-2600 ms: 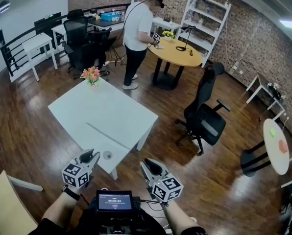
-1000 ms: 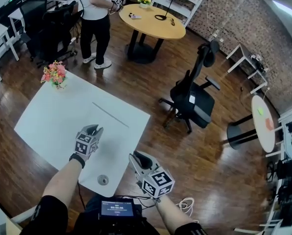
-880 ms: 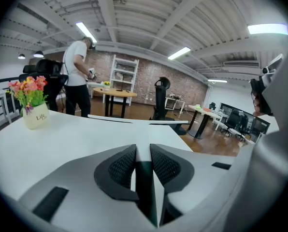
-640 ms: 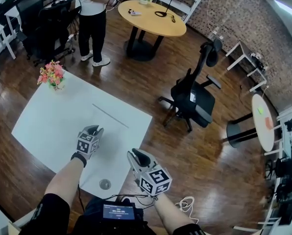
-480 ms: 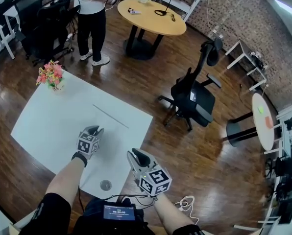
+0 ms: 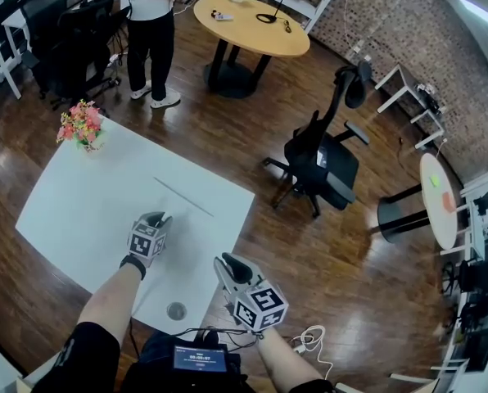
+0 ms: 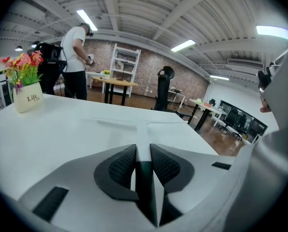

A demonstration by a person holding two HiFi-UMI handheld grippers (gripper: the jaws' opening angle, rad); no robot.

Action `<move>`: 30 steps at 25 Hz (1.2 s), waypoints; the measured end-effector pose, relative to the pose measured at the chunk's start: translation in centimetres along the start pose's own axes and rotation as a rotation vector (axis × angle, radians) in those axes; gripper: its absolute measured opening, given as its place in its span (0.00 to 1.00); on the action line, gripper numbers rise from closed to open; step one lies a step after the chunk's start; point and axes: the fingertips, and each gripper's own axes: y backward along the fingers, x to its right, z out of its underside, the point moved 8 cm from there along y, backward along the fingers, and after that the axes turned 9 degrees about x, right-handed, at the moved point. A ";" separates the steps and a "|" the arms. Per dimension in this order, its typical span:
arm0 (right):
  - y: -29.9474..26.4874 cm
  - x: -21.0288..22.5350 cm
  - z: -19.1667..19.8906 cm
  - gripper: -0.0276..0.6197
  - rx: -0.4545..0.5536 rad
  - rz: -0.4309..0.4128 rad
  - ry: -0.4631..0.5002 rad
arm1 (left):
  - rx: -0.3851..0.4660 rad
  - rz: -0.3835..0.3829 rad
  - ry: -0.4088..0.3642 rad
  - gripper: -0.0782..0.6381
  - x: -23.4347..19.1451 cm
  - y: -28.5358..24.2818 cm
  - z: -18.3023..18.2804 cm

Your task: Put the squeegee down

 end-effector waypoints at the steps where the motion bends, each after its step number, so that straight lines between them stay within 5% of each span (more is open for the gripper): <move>1: 0.1 0.0 0.0 0.21 -0.003 0.003 -0.003 | -0.002 0.000 -0.001 0.23 0.0 0.0 0.0; 20: 1.7 0.4 0.5 0.21 -0.009 0.006 -0.027 | -0.088 0.006 0.005 0.24 0.4 -0.9 1.3; 30: 2.1 0.2 0.2 0.21 0.003 -0.006 -0.029 | -0.074 -0.028 -0.022 0.43 0.2 0.1 0.6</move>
